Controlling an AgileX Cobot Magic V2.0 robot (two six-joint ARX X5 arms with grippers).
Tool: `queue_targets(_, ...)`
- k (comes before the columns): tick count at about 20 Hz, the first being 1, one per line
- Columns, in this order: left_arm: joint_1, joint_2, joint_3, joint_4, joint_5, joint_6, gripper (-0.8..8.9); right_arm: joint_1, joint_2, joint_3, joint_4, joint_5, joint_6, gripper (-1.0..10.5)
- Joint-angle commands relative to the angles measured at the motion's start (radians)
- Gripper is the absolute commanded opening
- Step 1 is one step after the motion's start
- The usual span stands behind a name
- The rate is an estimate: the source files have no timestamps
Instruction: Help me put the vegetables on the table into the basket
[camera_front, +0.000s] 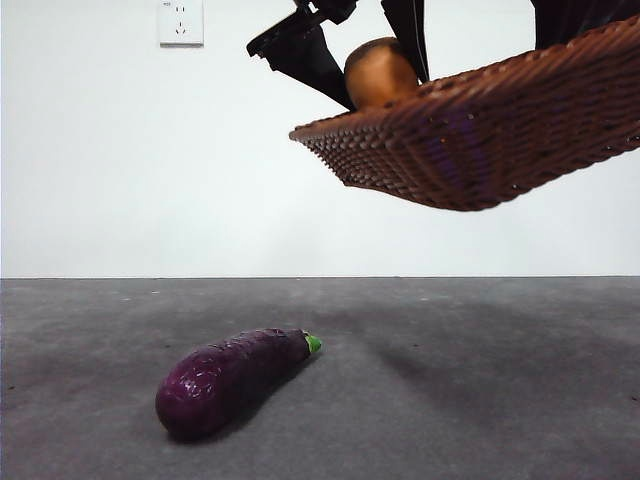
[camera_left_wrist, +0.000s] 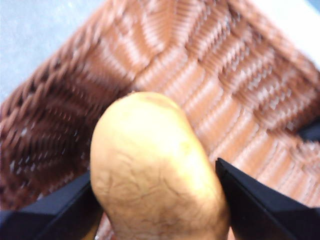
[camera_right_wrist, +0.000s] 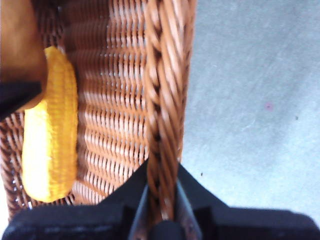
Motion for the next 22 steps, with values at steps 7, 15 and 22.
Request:
queue_targets(7,0.007,0.011,-0.003,0.057,0.083,-0.031,5.75,0.003,0.004,-0.005,-0.022,-0.026,0.011,-0.1)
queue_targets(15,0.0,-0.194,-0.003,-0.2,0.151,0.116,0.69,-0.001,0.006,-0.005,-0.022,0.035,0.011,-0.1)
queue_targets(22,-0.116,-0.266,-0.108,-0.54,-0.087,0.08,-0.01,-0.001,0.006,-0.005,-0.004,0.038,0.008,-0.1)
